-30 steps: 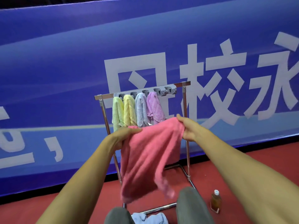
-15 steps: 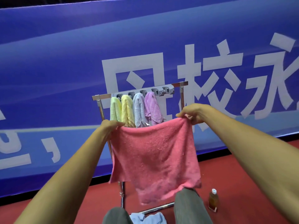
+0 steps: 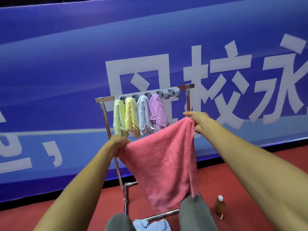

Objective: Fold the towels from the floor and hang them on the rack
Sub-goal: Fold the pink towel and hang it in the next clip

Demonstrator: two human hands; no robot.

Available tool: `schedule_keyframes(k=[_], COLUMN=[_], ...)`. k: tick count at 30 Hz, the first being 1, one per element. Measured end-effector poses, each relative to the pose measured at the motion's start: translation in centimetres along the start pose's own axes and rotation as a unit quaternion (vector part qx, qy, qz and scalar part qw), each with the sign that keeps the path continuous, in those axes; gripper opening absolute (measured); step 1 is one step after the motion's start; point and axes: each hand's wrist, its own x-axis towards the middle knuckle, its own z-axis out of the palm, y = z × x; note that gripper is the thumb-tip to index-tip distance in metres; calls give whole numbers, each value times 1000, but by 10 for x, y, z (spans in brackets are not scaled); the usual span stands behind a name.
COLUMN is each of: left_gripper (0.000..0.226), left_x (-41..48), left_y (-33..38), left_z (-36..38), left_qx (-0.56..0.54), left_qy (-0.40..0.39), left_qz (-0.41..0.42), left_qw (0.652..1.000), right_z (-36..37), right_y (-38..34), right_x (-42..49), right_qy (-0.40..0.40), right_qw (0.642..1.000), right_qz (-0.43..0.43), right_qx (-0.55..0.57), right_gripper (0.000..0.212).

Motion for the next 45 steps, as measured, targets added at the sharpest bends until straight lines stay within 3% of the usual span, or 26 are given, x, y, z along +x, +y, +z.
schedule_keyframes(k=[2,4,7,9,11,14,16,18,20,22,24,25,27,29,32,37,39,41,45], left_gripper=[45,61,43,50,41,23,14,12,20,45,67,72,57,49,38,17,12,17,8], left_x=[0,4,-3,-7,-7,0,2,-1,2,2,-4,-5,-10,-12,-21,-19,-12,-10,-12], left_y=[2,5,15,22,30,41,45,48,53,57,61,63,66,66,67,73,71,70,70], left_z=[0,-5,-13,-12,-6,0,-1,-3,-6,-14,-26,-32,-41,-44,-40,-28,-29,-29,-30], left_qx=[-42,-113,-187,-171,-128,-62,39,115,110,28,-21,-34,-64,-33,155,452,487,486,494], left_qy=[-75,-153,-235,-257,-210,-3,99,119,113,32,-100,-156,-228,-242,-168,-26,13,24,94], left_qz=[-57,-63,34,75,64,90,139,156,136,64,-9,-14,42,126,234,302,312,319,367], left_qw=[995,980,953,948,967,994,985,974,978,997,995,987,971,962,945,839,816,813,783], right_z=[2,3,0,-4,-6,-3,0,1,1,0,-3,-4,-6,-8,-9,-6,-6,-6,-4], right_y=[0,-3,-8,-11,-13,-16,-17,-18,-19,-19,-19,-20,-23,-25,-28,-34,-36,-37,-37], right_x=[-2,-2,0,3,3,-1,-7,-11,-11,-11,-9,-7,-5,-5,-4,-5,-7,-8,-11], right_qy=[11,27,45,61,67,38,12,-13,-38,-48,-51,-52,-51,-49,-33,-11,-16,-27,-36], right_qw=[1000,999,998,997,996,994,991,984,973,956,940,933,915,889,824,664,603,561,540], right_qz=[-11,-27,-45,-55,-64,-76,-83,-86,-95,-109,-121,-124,-130,-143,-178,-204,-192,-180,-199], right_qx=[8,14,11,8,-9,-62,-104,-153,-209,-267,-314,-334,-379,-433,-537,-720,-774,-807,-817], right_gripper=[17,16,26,35,38,40,39,33,33,39,41,40,36,33,32,29,23,37,22])
